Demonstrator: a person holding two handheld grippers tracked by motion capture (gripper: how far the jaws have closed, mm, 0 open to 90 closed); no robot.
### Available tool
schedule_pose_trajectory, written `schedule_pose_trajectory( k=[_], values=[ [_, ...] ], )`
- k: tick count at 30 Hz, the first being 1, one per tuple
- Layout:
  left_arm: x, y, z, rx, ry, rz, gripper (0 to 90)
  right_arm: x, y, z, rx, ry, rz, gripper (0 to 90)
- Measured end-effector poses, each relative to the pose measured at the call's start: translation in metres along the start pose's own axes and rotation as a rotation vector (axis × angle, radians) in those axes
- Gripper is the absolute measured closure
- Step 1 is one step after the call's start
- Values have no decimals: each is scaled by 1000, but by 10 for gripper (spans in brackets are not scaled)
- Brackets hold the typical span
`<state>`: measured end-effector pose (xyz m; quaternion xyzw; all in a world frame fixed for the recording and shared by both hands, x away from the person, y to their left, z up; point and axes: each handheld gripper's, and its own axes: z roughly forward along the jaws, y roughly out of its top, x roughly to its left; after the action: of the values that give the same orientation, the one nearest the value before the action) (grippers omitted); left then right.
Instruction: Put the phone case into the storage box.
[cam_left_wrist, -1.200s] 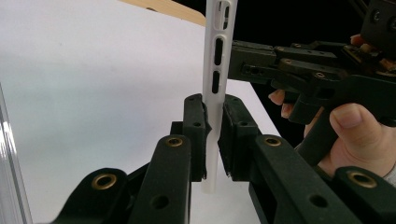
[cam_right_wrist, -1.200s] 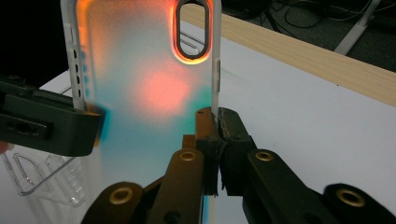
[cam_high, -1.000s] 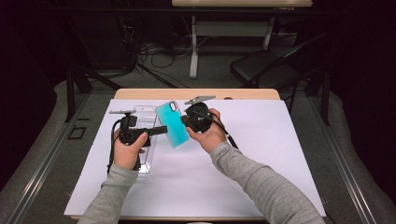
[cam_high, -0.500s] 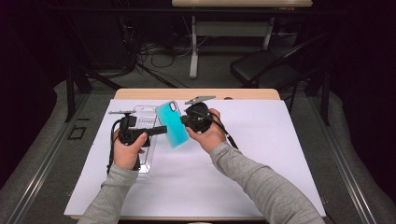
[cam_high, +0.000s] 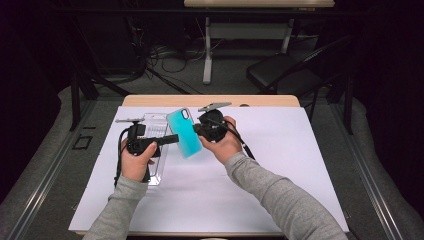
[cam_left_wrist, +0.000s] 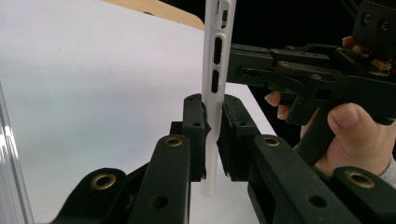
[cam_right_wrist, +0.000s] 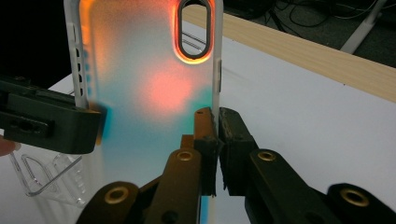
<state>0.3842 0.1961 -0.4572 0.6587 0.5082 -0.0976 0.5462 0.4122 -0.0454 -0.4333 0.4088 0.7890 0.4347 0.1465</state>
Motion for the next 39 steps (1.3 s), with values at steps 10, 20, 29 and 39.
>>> schedule_pose_trajectory(
  k=[10,20,29,39],
  values=[
    [1,0,0,0,-4,2,820,0,0,0,-4,10,3,826],
    [2,0,-2,-7,-5,6,820,-2,1,-2,-9,21,8,782],
    [3,1,-5,-13,-1,14,820,-4,2,-6,-16,41,22,733],
    [0,2,-7,-20,-2,53,820,-8,1,-15,-35,76,6,664]
  ],
)
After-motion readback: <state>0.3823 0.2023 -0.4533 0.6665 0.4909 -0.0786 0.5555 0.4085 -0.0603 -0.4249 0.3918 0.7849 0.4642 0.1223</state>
